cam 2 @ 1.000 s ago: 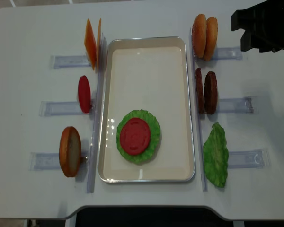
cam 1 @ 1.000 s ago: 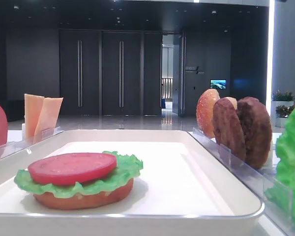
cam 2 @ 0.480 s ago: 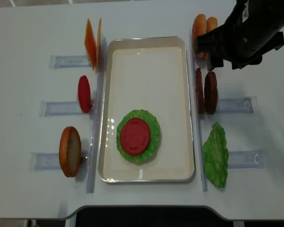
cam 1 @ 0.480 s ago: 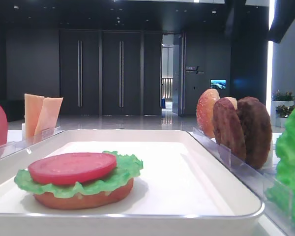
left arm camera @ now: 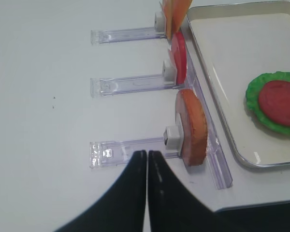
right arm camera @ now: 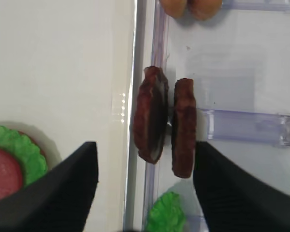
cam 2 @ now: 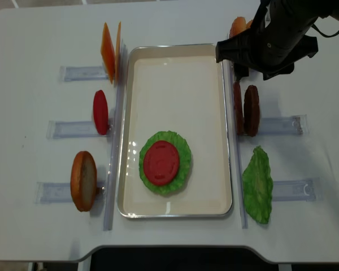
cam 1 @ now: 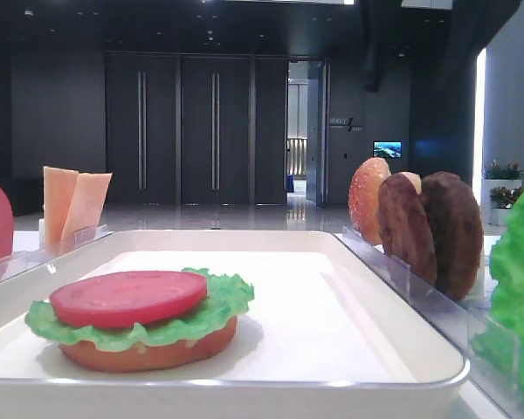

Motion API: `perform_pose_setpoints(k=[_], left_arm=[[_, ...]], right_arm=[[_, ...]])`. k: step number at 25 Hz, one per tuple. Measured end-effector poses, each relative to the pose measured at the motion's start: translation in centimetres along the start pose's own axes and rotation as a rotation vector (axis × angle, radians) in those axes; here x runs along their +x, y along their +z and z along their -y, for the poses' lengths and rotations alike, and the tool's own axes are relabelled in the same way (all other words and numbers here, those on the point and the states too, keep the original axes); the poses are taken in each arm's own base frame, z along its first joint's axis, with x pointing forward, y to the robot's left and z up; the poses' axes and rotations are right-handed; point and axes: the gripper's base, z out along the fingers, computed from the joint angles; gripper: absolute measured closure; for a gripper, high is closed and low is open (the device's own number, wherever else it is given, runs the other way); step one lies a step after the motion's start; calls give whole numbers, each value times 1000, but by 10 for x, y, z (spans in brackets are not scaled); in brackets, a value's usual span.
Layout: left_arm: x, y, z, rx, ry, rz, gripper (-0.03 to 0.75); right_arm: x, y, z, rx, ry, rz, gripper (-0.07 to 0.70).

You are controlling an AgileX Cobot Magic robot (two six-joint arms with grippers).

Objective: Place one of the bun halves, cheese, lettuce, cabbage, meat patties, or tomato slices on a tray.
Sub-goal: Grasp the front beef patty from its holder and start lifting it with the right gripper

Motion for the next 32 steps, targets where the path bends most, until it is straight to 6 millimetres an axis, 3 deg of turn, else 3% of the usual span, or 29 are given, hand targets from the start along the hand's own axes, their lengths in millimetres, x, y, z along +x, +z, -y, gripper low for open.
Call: perform_pose_setpoints(k=[6,24,32], left_arm=[[0,0,0,0,0,0,716],[0,0,0,0,0,0,716],[0,0,0,0,0,0,716]], right_arm=[[-1,11,-15,-8,-25,-9,216],[-2,55,-18,44,-29,-109,216],[-3,60,-16,69,-47,-109,216]])
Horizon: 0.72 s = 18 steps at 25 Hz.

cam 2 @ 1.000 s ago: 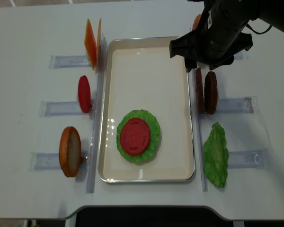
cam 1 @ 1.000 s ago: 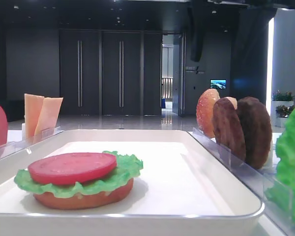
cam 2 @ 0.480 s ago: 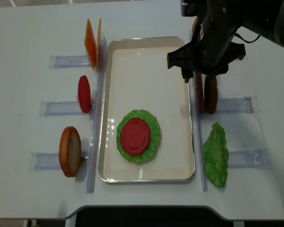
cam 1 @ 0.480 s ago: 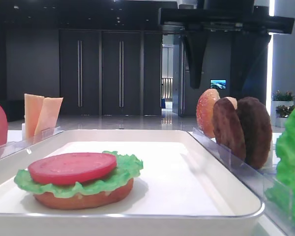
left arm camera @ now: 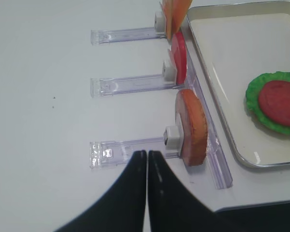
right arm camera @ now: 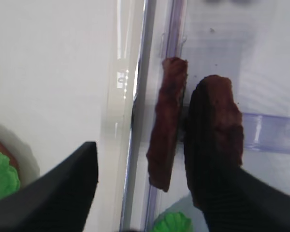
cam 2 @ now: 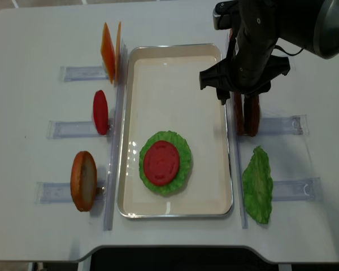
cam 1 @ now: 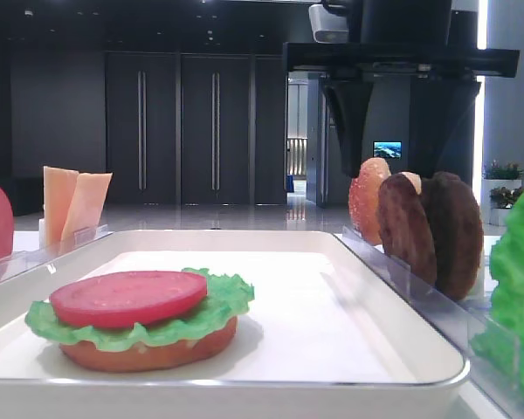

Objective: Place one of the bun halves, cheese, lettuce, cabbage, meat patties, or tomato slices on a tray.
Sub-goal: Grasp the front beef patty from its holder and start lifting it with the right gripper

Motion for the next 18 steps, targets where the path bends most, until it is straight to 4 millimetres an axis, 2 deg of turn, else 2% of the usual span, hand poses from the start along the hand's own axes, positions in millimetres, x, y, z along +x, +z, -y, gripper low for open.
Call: perform_pose_setpoints(k=[18], left_arm=[[0,0,0,0,0,0,716]], right_arm=[[-2,0,-1,-9,-3,22,216]])
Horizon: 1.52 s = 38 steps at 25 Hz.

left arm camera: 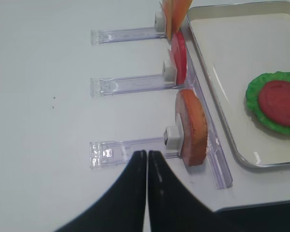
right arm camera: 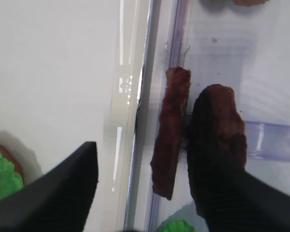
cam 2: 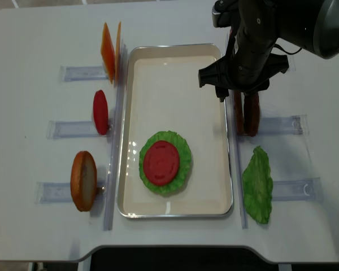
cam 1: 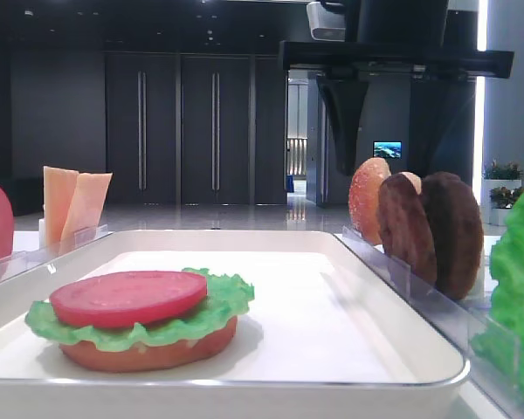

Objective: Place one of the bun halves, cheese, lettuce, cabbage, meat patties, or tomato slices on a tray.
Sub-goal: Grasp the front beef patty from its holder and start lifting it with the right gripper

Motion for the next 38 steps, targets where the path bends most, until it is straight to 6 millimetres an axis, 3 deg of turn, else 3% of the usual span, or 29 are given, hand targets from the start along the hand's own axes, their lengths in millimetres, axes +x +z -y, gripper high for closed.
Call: perform_pose_setpoints(k=[8,18,38], left_arm=[[0,0,0,0,0,0,716],[0,0,0,0,0,0,716],[0,0,0,0,0,0,716]], right_arm=[[-1,21,-2,24,-5,-47,216],[-4,22,1,50,-33,-13,223],[-1,21,4,87,-43,-43,485]])
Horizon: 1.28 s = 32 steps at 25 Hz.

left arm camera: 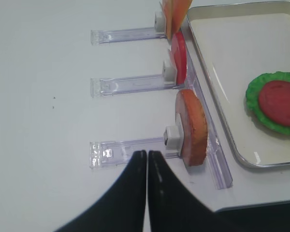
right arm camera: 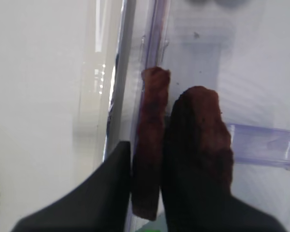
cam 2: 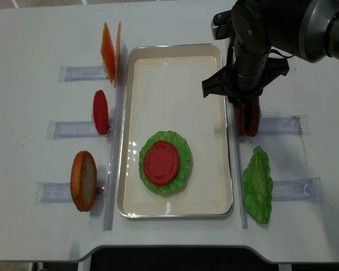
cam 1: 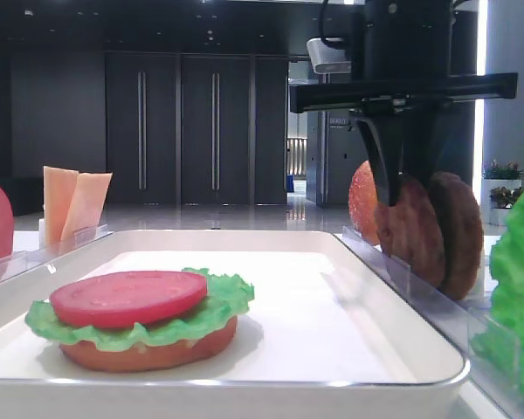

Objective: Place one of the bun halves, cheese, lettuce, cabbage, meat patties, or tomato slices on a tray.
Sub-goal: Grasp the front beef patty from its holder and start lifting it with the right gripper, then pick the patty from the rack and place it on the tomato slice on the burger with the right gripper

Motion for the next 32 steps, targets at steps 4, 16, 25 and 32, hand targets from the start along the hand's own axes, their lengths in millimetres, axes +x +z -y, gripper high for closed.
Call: perform_pose_setpoints(k=[4,16,25,32], left_arm=[[0,0,0,0,0,0,716],[0,0,0,0,0,0,716],[0,0,0,0,0,0,716],[0,0,0,0,0,0,716]], right_arm=[[0,0,1,6,-3,-1,514],[2,0,1,11,1,-26,514],[9,-21,5,-3,21,-43,514],[15,-42,7,-45,46,-42,515]])
